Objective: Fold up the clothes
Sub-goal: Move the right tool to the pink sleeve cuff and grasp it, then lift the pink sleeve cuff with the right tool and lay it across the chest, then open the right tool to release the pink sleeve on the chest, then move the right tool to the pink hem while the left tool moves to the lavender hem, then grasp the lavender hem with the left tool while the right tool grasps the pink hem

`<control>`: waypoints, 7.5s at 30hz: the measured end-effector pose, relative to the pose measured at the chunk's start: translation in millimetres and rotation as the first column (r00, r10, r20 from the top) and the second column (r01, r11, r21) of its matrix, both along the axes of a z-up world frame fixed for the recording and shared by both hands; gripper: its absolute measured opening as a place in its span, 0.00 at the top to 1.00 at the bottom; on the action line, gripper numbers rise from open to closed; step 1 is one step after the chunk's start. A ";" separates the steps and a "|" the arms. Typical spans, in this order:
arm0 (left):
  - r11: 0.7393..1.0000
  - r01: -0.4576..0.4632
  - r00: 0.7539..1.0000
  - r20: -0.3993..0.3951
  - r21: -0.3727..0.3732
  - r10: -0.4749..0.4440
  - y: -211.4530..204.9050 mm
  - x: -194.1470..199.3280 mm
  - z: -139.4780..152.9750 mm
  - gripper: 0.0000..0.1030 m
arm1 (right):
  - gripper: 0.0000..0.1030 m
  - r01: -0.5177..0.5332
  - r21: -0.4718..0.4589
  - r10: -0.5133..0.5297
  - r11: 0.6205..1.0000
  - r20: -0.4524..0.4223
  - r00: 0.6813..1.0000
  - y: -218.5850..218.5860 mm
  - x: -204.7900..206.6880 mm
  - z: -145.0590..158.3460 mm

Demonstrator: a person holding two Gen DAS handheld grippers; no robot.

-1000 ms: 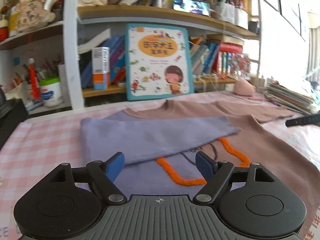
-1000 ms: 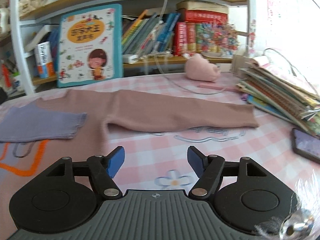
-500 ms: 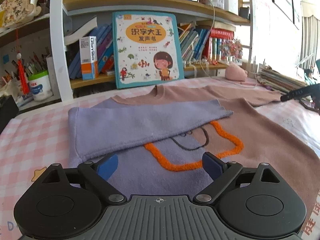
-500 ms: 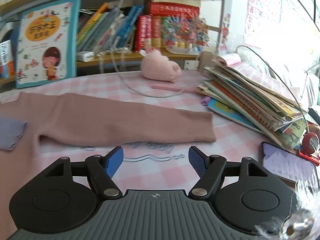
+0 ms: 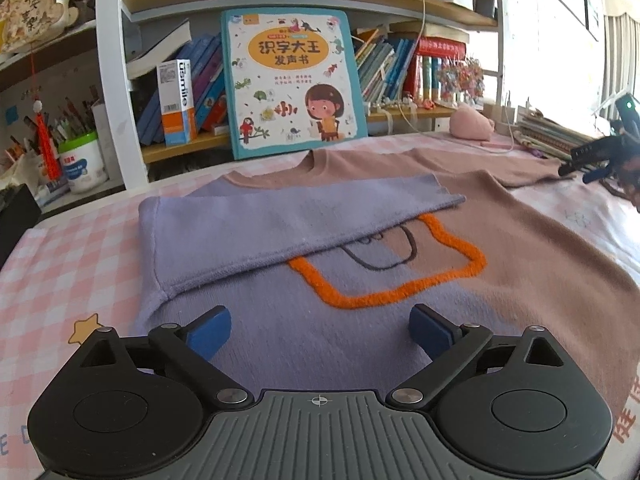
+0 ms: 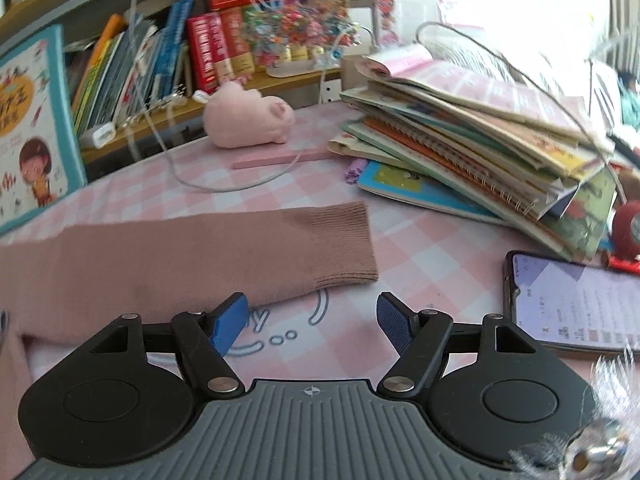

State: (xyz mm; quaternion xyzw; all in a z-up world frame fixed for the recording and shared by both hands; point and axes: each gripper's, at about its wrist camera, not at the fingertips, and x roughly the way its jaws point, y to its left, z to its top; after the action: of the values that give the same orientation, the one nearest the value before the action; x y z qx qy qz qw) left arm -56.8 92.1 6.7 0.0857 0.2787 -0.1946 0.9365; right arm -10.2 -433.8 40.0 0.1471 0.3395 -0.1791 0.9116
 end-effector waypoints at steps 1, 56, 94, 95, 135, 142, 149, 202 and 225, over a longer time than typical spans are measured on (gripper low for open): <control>1.000 -0.001 1.000 0.000 0.002 0.001 -0.3 -0.6 -0.2 0.04 | 0.35 0.010 0.019 -0.010 1.000 0.003 1.000 -3.5 1.6 -0.8; 1.000 0.010 0.998 -0.057 0.026 -0.009 -2.6 5.7 -5.5 0.00 | 0.95 -0.768 0.083 0.699 0.636 0.361 0.617 278.8 106.3 152.7; 1.000 0.011 0.996 -0.084 0.005 -0.010 -1.4 9.1 -8.8 0.00 | 0.66 -0.845 0.185 0.839 0.502 0.134 0.528 380.3 123.2 46.7; 1.000 0.011 0.996 -0.085 0.004 -0.010 -1.3 9.3 -9.0 0.00 | 0.65 -0.843 0.183 0.837 0.506 0.131 0.532 376.6 120.8 46.0; 0.977 -0.196 0.980 0.014 -0.083 0.198 27.7 -56.7 26.9 0.00 | 0.47 -0.647 0.243 0.612 0.723 0.208 0.763 200.7 -99.4 10.6; 0.975 -0.209 0.978 0.011 -0.073 0.210 32.1 -82.8 29.7 0.00 | 0.31 -0.617 0.213 0.556 0.757 0.285 0.781 190.6 -142.5 5.2; 0.970 -0.210 0.977 -0.004 -0.121 0.211 42.3 -104.8 22.9 0.00 | 0.28 -0.567 0.221 0.511 0.793 0.264 0.818 187.6 -160.3 -3.5; 0.925 -0.212 0.969 -0.188 -0.315 0.158 86.0 -120.9 -6.1 0.74 | 0.76 -0.533 0.261 0.488 0.805 0.222 0.844 176.1 -165.5 -23.3; 0.890 -0.160 0.965 -0.259 -0.427 0.049 87.6 -123.3 -5.9 0.50 | 0.76 -0.571 0.387 0.510 0.724 0.258 0.821 173.5 -167.1 -26.3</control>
State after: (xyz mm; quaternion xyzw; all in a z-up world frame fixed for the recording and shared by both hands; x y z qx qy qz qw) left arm -180.1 179.7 0.8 -0.1698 0.3428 -0.2111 0.8995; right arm -177.3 -260.3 13.8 0.2587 0.3375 0.1879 0.8854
